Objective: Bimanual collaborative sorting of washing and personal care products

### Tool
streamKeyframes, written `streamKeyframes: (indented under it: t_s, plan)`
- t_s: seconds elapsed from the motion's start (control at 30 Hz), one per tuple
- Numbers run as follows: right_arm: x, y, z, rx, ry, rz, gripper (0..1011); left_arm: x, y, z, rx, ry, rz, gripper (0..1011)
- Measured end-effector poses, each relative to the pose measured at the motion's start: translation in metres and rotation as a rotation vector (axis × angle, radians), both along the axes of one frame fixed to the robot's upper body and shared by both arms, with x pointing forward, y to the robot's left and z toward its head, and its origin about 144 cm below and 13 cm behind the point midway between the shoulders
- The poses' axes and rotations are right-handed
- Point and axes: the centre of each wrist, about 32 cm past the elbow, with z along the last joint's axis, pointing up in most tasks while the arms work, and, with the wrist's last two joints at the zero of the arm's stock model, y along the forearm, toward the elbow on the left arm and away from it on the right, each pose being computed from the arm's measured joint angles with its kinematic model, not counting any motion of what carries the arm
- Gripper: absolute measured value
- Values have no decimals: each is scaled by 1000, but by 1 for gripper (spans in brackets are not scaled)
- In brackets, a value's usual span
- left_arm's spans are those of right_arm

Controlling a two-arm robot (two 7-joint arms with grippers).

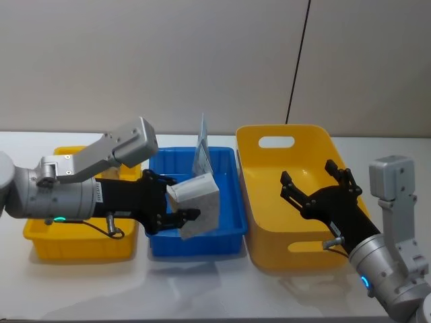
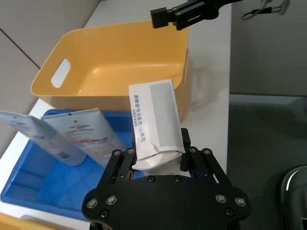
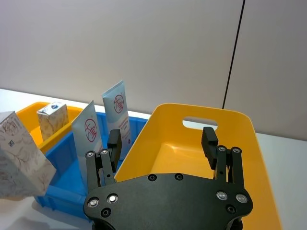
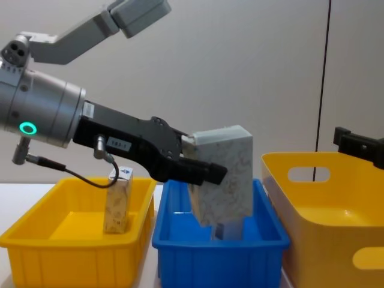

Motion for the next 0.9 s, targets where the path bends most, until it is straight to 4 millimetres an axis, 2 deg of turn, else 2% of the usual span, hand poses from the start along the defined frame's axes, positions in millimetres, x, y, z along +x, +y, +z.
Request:
streamKeyframes:
  t_s: [0.9]
  plan:
    - [0,0,0,0,0,0,1002,5,-9,-12,-26,24,-76,390]
